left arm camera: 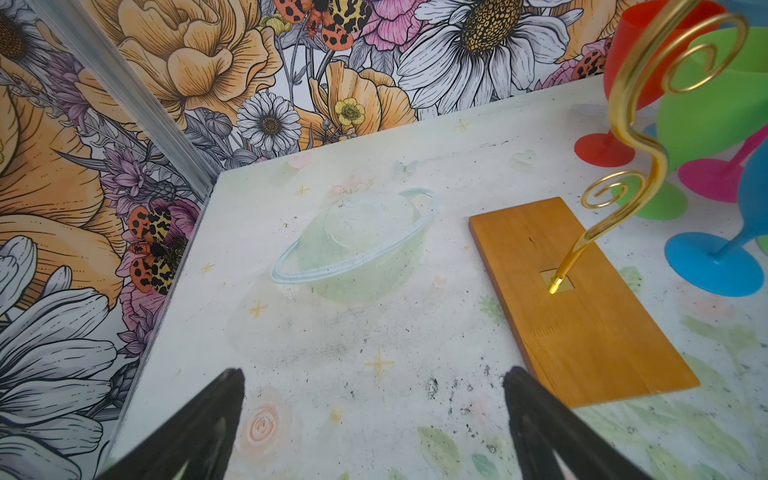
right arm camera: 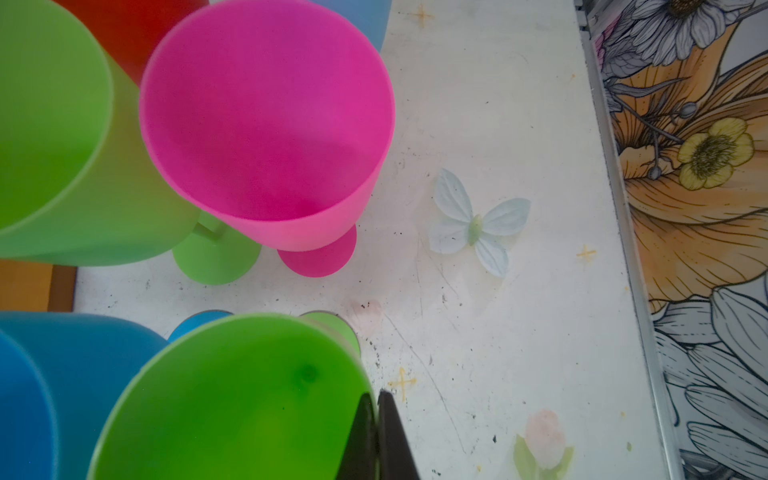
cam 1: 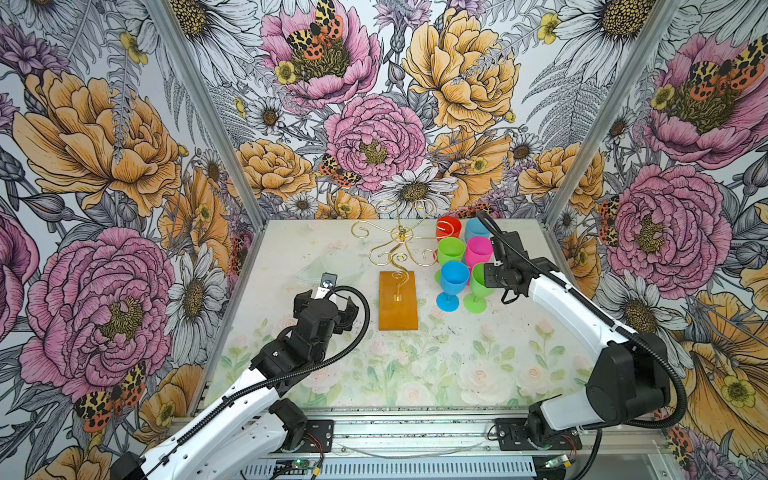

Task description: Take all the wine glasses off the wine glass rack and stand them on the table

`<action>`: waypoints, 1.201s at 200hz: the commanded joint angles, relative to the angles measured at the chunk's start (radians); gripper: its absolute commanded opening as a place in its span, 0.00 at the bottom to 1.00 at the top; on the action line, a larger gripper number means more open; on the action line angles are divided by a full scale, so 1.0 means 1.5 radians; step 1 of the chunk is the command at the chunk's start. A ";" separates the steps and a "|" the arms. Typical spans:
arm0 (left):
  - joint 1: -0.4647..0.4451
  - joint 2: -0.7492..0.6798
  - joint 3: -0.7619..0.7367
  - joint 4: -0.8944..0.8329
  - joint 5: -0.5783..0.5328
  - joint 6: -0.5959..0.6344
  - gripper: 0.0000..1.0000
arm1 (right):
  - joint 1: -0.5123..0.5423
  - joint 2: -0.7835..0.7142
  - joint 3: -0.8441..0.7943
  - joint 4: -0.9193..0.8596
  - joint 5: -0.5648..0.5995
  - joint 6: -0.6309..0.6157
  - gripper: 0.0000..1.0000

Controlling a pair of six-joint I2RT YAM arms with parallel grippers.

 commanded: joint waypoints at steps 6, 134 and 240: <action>0.008 0.000 0.018 0.001 0.016 -0.012 0.99 | -0.006 0.009 -0.001 0.010 -0.010 0.001 0.14; 0.122 0.028 0.007 0.105 0.103 0.011 0.99 | -0.037 -0.117 0.028 0.008 -0.045 0.003 0.78; 0.344 0.175 -0.111 0.458 0.191 0.015 0.99 | -0.217 -0.200 -0.176 0.243 -0.044 -0.001 0.96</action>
